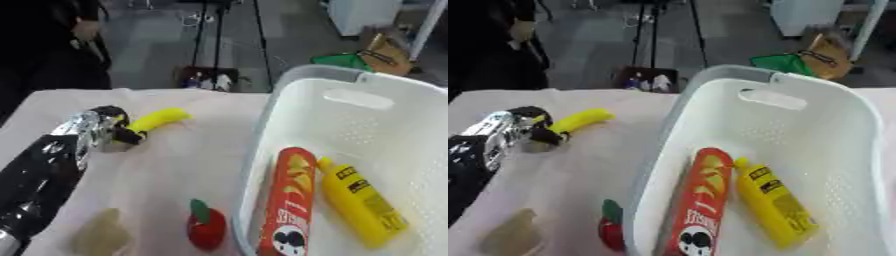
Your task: Pick up objects on the table and place them in the box.
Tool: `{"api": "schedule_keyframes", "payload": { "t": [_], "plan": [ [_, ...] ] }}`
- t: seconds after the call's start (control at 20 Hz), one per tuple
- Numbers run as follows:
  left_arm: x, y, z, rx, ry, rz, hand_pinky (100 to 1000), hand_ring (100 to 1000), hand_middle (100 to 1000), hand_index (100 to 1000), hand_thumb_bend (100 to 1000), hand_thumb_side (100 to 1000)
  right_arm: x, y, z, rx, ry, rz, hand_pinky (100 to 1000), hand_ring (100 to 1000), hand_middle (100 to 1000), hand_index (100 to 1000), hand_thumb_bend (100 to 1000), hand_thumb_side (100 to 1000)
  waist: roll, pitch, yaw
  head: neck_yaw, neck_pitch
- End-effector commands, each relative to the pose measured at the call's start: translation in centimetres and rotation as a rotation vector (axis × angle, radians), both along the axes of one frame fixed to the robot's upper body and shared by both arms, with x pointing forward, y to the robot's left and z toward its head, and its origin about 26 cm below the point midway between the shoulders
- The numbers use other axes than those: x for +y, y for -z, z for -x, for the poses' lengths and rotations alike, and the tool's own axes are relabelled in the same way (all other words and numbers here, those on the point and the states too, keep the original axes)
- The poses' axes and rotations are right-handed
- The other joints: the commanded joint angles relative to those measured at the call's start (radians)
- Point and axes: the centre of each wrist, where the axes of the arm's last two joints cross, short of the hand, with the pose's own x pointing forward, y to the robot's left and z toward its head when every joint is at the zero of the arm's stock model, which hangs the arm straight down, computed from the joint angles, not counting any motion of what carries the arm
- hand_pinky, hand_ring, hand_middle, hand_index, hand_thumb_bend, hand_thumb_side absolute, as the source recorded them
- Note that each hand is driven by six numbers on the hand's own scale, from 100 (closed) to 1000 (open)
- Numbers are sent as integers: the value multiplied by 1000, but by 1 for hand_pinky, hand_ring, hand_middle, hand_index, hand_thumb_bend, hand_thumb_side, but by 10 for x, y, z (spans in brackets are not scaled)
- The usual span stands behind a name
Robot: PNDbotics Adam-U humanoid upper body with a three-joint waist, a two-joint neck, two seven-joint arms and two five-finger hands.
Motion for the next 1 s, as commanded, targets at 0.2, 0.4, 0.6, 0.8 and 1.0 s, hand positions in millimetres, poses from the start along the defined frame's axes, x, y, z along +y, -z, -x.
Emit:
{"api": "schedule_keyframes", "payload": {
  "t": [0.2,0.4,0.6,0.8,1.0],
  "plan": [
    [2,-19,3,-32,21,-4,745,719,603,739,195,739,-2,-7,3,-31,-1,14,763,542,523,671,100,730,-1,-18,3,1,-7],
    [0,-28,5,-57,31,-18,740,715,599,730,185,743,-2,-8,3,-31,-2,14,763,542,523,671,100,729,-1,-20,5,1,-8],
    [-1,-37,8,-87,30,-22,733,709,592,715,187,747,-2,-8,3,-32,-2,15,763,543,524,671,100,728,0,-22,5,1,-8],
    [-2,-44,10,-108,21,-19,730,705,587,701,192,749,-2,-9,3,-32,-2,15,764,544,524,671,100,728,0,-25,6,1,-8],
    [-1,-49,13,-134,6,-19,724,691,570,672,198,747,-3,-9,3,-33,-2,16,766,545,524,671,100,728,0,-27,7,1,-10]
  ]
}}
